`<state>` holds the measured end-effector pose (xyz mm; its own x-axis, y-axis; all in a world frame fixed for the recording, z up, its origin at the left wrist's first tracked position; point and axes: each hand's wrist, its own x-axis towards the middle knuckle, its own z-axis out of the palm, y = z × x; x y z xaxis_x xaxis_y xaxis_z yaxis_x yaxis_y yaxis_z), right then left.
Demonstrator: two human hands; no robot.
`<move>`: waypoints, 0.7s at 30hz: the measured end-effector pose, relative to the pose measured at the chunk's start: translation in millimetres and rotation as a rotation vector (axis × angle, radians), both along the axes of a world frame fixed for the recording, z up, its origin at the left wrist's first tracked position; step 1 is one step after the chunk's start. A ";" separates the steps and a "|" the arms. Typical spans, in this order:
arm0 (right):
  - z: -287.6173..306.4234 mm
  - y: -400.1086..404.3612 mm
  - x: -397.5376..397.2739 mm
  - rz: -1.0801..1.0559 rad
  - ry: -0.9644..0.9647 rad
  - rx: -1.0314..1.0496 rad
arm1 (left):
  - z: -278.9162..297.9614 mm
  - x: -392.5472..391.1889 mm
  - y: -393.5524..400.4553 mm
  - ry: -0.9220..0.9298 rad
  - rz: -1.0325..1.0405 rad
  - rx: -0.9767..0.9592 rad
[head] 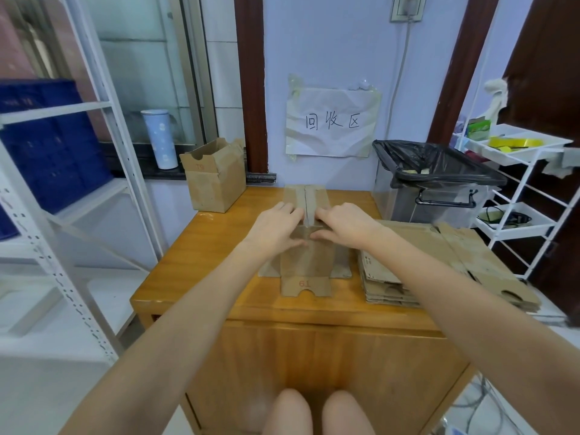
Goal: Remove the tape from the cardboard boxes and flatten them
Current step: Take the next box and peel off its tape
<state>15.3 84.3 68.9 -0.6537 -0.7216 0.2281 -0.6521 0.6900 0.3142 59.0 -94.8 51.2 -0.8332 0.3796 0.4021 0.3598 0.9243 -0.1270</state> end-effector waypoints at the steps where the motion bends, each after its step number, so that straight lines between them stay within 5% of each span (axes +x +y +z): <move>1: 0.6 -0.3 0.3 0.001 -0.001 0.006 | 0.8 -1.1 0.5 0.006 0.004 0.012; 21: 3.6 3.4 7.7 -0.058 -0.129 -0.113 | 10.6 -0.8 -3.4 0.006 -0.113 -0.173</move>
